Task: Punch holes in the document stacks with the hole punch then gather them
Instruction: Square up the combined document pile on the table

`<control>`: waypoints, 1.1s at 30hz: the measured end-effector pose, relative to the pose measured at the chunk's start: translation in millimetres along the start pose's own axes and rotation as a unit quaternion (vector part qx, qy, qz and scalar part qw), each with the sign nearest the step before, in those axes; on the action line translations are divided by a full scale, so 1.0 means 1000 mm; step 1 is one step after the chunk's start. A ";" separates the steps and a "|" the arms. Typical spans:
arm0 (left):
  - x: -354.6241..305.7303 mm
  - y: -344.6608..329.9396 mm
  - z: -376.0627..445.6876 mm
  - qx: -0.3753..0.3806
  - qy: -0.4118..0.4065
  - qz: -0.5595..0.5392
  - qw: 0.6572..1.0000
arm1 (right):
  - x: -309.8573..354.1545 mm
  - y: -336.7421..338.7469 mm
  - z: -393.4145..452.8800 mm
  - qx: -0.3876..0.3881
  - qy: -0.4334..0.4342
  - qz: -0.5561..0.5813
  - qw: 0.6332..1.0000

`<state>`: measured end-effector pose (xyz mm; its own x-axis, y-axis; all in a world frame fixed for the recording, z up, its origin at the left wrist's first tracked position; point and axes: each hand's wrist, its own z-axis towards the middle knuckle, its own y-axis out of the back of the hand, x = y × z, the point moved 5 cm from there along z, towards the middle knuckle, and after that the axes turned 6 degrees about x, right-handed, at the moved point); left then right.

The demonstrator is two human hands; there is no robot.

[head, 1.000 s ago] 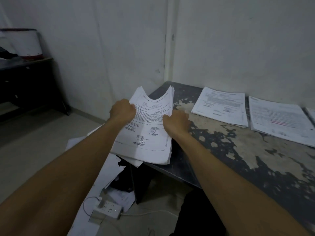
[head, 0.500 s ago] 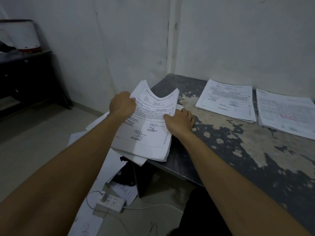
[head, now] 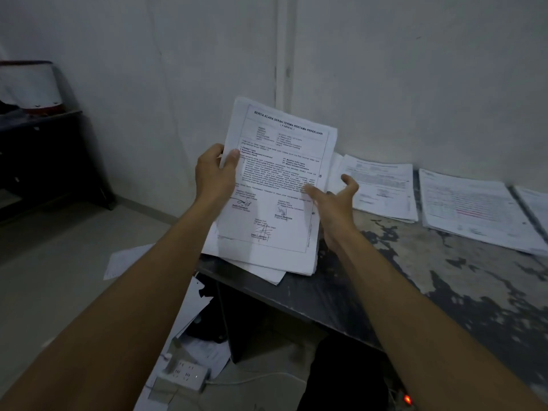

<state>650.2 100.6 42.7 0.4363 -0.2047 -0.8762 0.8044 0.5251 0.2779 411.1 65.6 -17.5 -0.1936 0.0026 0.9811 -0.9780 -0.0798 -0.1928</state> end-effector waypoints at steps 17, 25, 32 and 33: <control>-0.107 -0.137 -0.039 0.037 -0.031 -0.226 0.973 | 0.139 0.144 -0.038 -0.071 0.167 -0.161 0.970; -0.147 -0.202 -0.076 0.111 -0.069 -0.244 0.961 | 0.169 0.220 -0.070 -0.105 0.211 -0.149 0.960; -0.139 -0.229 -0.097 0.130 -0.118 -0.151 0.973 | 0.135 0.247 -0.081 -0.163 0.178 -0.099 0.965; -0.140 -0.230 -0.098 0.126 -0.120 -0.147 0.974 | 0.135 0.247 -0.081 -0.162 0.177 -0.096 0.966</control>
<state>364.6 89.9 62.6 0.2298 -0.5181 -0.8239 0.9690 0.2011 0.1438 137.5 127.1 65.6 0.0348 0.3319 0.9427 -0.9603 0.2723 -0.0604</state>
